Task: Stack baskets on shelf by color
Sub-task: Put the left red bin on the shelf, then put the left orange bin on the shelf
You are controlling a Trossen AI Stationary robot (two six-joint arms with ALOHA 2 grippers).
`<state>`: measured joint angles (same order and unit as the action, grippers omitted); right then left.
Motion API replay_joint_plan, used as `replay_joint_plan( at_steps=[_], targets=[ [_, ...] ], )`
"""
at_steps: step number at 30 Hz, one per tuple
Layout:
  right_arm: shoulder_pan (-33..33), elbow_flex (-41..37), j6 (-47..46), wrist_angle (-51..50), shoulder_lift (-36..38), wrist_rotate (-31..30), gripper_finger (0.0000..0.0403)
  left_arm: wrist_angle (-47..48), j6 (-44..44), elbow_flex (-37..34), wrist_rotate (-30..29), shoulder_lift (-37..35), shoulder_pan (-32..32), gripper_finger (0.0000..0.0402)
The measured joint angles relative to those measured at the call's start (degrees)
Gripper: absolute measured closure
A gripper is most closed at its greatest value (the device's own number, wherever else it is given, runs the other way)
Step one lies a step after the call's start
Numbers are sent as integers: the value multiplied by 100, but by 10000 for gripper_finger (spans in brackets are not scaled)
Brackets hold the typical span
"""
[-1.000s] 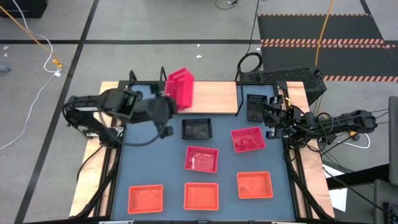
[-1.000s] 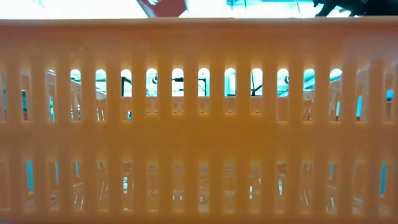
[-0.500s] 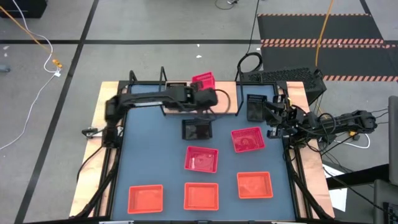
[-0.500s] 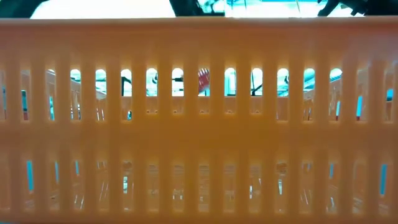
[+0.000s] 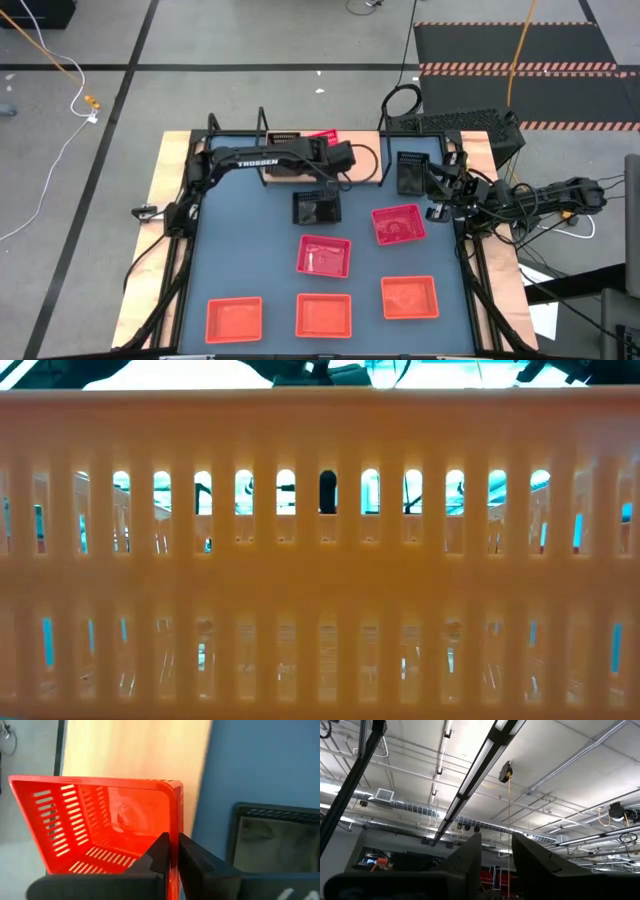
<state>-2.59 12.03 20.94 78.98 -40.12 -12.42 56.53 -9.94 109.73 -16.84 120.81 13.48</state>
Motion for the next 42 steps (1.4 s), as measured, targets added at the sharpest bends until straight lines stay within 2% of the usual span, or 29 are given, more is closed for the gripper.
replay_joint_plan(
  at_steps=[7,15,25,31,35,42],
  targets=[
    [0,0,74,-2,0,-3,298,46,-52,-3,56,258,235,393],
    [2,0,101,-28,-2,-281,298,61,-51,4,210,258,114,353],
    [2,0,95,-28,-2,-278,298,-98,-10,4,201,258,113,349],
    [4,0,86,-28,-2,-269,298,133,48,2,170,232,93,345],
    [4,0,90,-31,-2,-256,298,258,110,-2,-23,45,-14,319],
    [2,0,64,-33,-2,-252,298,549,492,-2,-317,-582,-314,248]
  ],
)
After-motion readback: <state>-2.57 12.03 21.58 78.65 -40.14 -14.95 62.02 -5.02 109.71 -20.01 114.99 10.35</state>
